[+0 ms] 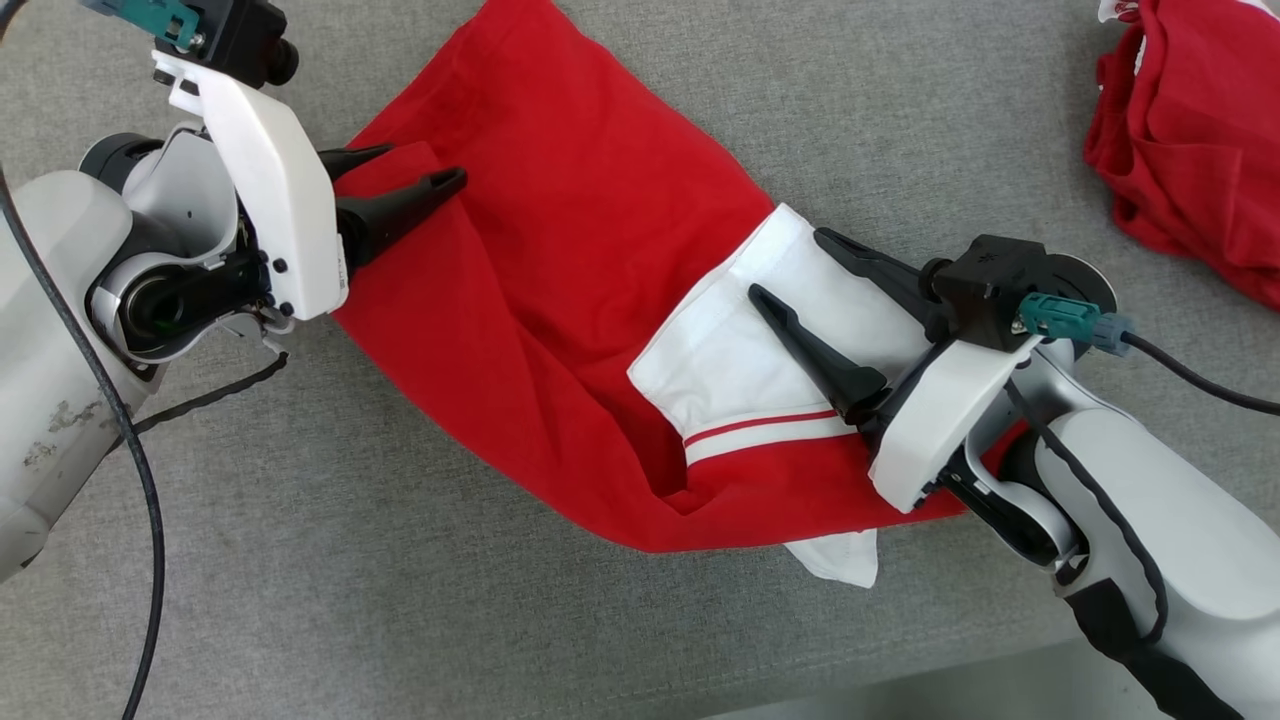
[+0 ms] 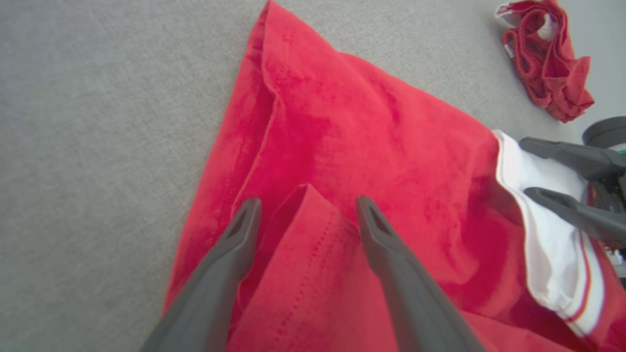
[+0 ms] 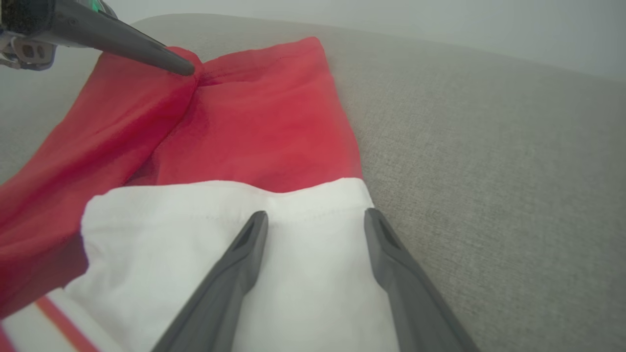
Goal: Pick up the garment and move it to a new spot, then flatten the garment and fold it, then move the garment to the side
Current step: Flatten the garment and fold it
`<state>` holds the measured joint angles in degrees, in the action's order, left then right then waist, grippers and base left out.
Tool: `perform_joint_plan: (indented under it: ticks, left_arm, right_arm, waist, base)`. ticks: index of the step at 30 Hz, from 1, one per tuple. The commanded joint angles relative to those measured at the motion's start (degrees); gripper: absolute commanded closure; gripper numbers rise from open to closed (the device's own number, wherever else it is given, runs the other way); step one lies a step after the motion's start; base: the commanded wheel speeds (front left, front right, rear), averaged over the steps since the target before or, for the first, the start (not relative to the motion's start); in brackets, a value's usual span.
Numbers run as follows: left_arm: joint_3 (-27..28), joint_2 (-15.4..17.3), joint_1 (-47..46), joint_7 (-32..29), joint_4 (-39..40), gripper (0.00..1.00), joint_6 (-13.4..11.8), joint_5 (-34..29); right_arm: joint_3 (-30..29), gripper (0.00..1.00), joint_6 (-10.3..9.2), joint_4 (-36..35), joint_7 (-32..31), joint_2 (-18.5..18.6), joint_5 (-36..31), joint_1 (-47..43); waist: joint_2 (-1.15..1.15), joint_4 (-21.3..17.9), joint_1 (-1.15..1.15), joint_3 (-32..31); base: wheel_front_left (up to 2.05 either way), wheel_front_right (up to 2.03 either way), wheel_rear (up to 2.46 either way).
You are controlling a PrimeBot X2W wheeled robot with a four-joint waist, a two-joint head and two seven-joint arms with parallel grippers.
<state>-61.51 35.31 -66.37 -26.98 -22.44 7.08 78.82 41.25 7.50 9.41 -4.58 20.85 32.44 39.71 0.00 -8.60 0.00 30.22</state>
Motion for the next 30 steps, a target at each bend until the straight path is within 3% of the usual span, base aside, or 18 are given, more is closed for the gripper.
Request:
perform_joint_plan:
  ticks: [1,18,19,20,21,22,23,24,30]
  left_arm:
    - [2.0,2.3,-3.3,0.4,0.7,0.0,0.4,0.3]
    - [-1.9,2.8,-5.4,1.8,0.6,0.0,0.4,4.1]
    - [-2.1,2.8,-5.4,1.6,0.5,0.05,0.4,4.5]
    - [-2.3,2.8,-5.5,1.6,0.5,0.51,0.4,4.7]
    - [-2.3,2.7,-5.6,1.9,0.5,0.67,0.4,4.7]
    - [-2.3,2.7,-5.6,1.9,0.5,0.67,0.4,4.7]
    - [-2.4,2.7,-5.6,2.2,0.4,1.0,0.4,4.8]
    - [-2.5,2.6,-5.7,2.5,0.4,1.0,0.4,4.9]
    - [-2.7,2.6,-6.1,4.8,1.0,1.0,0.4,5.5]
  right_arm:
    - [0.4,0.0,-0.01,-0.8,0.6,-0.1,0.6,-0.3]
    - [1.5,0.0,-0.01,4.8,2.4,-2.2,1.9,2.6]
    - [1.6,0.0,-0.01,5.3,2.6,-2.4,2.0,2.9]
    - [1.9,0.15,-0.01,5.7,2.8,-2.7,2.3,3.2]
    - [1.8,0.56,-0.01,6.1,3.4,-3.2,2.9,3.4]
    - [1.8,0.56,-0.01,6.1,3.4,-3.2,2.9,3.4]
    - [1.8,0.78,-0.01,6.5,3.7,-3.4,3.3,3.6]
    - [2.0,1.0,-0.01,6.9,4.1,-3.5,3.4,3.8]
    - [1.6,1.0,-0.01,8.3,6.4,-3.3,4.4,4.2]
  waist:
    - [0.0,0.1,0.0,0.0]
    - [0.0,0.2,0.0,0.6]
    - [0.0,0.1,0.0,0.5]
    - [0.0,0.0,0.0,0.6]
    - [0.0,0.0,0.0,0.6]
    - [0.0,0.0,0.0,0.6]
    - [0.0,0.0,0.0,0.5]
    - [0.0,0.0,0.0,0.5]
    - [0.0,0.2,0.0,0.1]
  base:
    - [0.0,0.0,0.0]
    - [0.0,0.0,0.0]
    - [0.0,0.0,0.0]
    - [0.0,0.0,0.0]
    - [0.0,0.0,0.0]
    - [0.0,0.0,0.0]
    - [0.0,0.0,0.0]
    - [0.0,0.0,0.0]
    - [0.0,0.0,0.0]
